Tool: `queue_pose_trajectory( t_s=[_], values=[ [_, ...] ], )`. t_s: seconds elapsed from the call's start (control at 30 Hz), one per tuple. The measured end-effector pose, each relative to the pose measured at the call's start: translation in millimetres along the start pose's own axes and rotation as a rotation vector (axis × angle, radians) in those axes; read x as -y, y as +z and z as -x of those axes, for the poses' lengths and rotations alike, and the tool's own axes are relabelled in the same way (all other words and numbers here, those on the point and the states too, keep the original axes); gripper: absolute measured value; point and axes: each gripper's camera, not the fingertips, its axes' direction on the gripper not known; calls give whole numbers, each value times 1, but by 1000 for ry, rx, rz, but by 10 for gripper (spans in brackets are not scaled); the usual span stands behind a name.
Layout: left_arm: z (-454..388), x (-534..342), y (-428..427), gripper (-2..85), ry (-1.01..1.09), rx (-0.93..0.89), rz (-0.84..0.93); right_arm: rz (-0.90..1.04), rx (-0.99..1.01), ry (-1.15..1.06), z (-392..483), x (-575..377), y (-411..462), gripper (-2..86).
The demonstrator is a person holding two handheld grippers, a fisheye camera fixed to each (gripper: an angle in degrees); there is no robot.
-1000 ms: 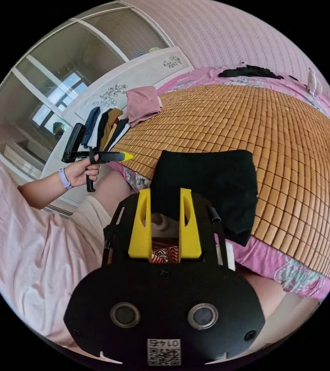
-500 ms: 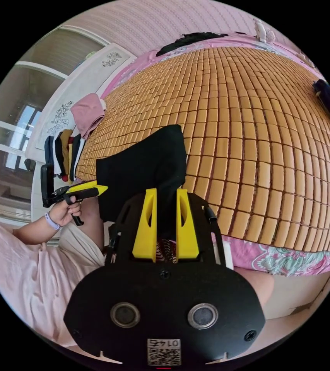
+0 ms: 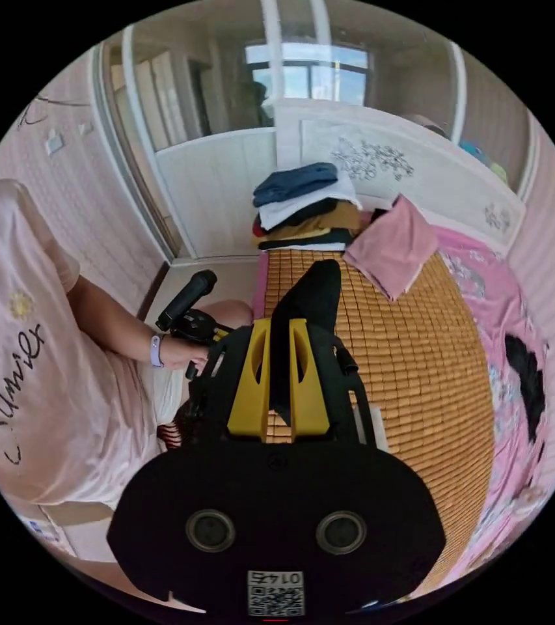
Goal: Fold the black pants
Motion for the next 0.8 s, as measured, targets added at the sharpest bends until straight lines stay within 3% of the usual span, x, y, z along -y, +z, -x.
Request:
queue_pose_trajectory(
  t_s=[0.27, 0.33, 0.4, 0.5, 0.63, 0.73, 0.8],
  values=[
    [25, 33, -107, 49, -98, 78, -531, 44, -221, -419, -54, 158, -18, 52],
    [21, 67, -123, 60, -91, 119, -692, 62, -277, -428, -87, 199, -12, 62],
    [31, 101, -128, 82, -157, 110, -773, 109, -387, -254, -146, 253, 8, 77],
    [62, 150, -116, 96, -266, 104, -735, 183, -469, 65, -200, 268, 39, 107],
    [63, 137, -95, 77, -165, 142, -591, 115, -374, 171, -186, 201, 60, 116],
    [38, 86, -76, 57, -70, 97, -485, 133, -287, 233, -133, 83, 79, 110],
    [18, 55, -63, 36, -8, 86, -389, 243, -263, 326, -71, -29, 88, 110]
  ],
)
